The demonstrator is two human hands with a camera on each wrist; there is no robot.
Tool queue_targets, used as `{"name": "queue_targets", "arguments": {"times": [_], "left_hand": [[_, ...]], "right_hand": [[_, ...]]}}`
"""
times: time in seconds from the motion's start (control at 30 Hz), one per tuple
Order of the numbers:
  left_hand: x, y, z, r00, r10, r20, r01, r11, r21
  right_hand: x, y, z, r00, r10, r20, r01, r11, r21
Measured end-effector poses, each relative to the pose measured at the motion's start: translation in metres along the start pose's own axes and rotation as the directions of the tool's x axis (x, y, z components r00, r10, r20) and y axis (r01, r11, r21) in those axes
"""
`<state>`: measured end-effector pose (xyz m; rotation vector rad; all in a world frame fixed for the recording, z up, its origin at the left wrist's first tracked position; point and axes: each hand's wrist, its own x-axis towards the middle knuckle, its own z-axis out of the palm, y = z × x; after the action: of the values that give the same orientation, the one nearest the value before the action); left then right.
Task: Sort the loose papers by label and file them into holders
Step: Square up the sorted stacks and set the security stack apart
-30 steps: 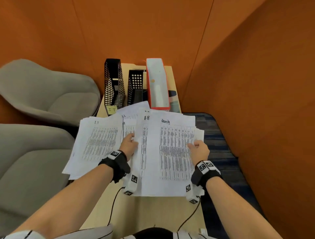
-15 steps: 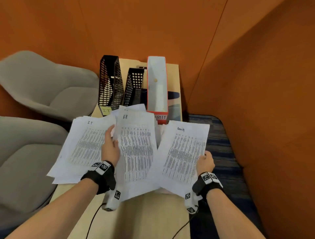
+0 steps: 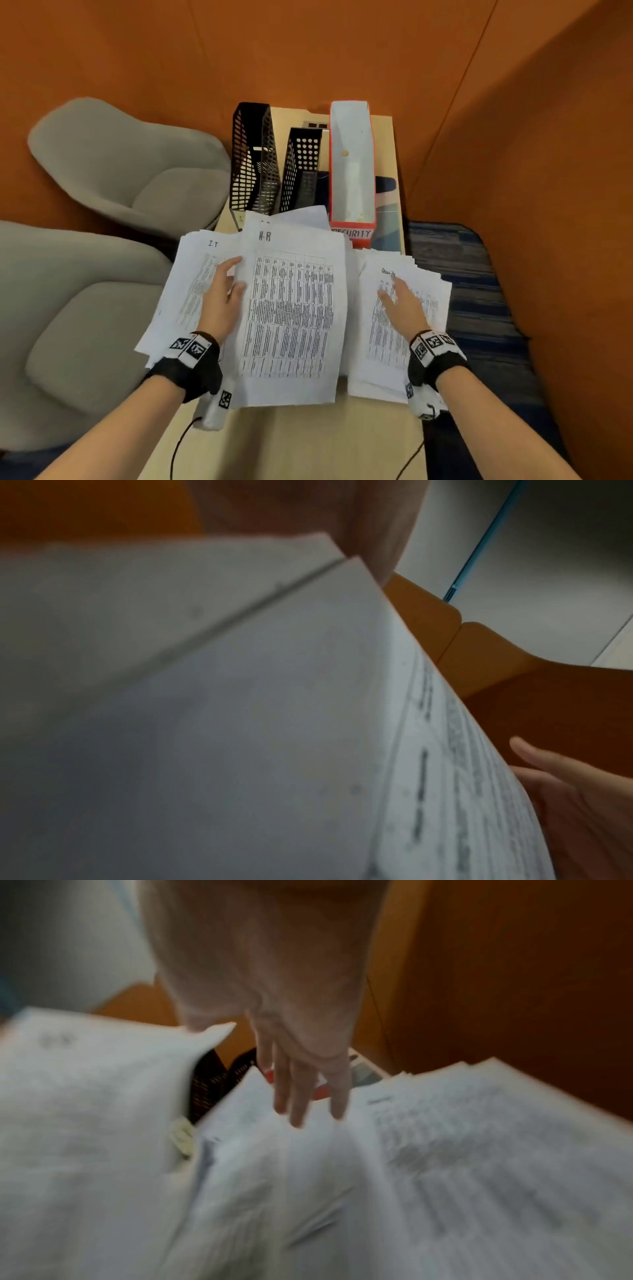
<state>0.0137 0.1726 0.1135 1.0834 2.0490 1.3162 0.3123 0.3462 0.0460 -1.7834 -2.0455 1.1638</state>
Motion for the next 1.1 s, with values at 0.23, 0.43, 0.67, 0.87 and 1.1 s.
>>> {"name": "queue_targets", "arguments": {"times": [0.23,0.43,0.67,0.87,1.1], "left_hand": [[0.021,-0.025,0.004,0.986,-0.165,0.018,0.166,0.982,-0.088],[0.020,-0.047,-0.002,0.858,-0.265,0.439,0.299,0.954,-0.007],[0.004,-0.104,-0.002,0.752,-0.456,0.476,0.456,0.881,0.123],[0.024,-0.105,-0.010,0.780,-0.380,0.498,0.451,0.892,-0.025],[0.048,-0.086,0.030,0.903,-0.053,0.425,-0.144,0.897,0.418]], "right_hand": [[-0.056,-0.076,0.069,0.990,-0.141,0.017,0.110,0.840,0.531],[-0.060,-0.066,0.104,0.991,-0.129,-0.021,0.130,0.952,0.276],[-0.060,-0.046,0.136,0.857,0.213,0.470,-0.322,0.933,0.164],[-0.052,-0.041,0.142,0.973,0.140,0.184,-0.160,0.982,0.100],[0.000,-0.054,0.116,0.983,0.182,0.036,-0.183,0.983,0.024]]}}
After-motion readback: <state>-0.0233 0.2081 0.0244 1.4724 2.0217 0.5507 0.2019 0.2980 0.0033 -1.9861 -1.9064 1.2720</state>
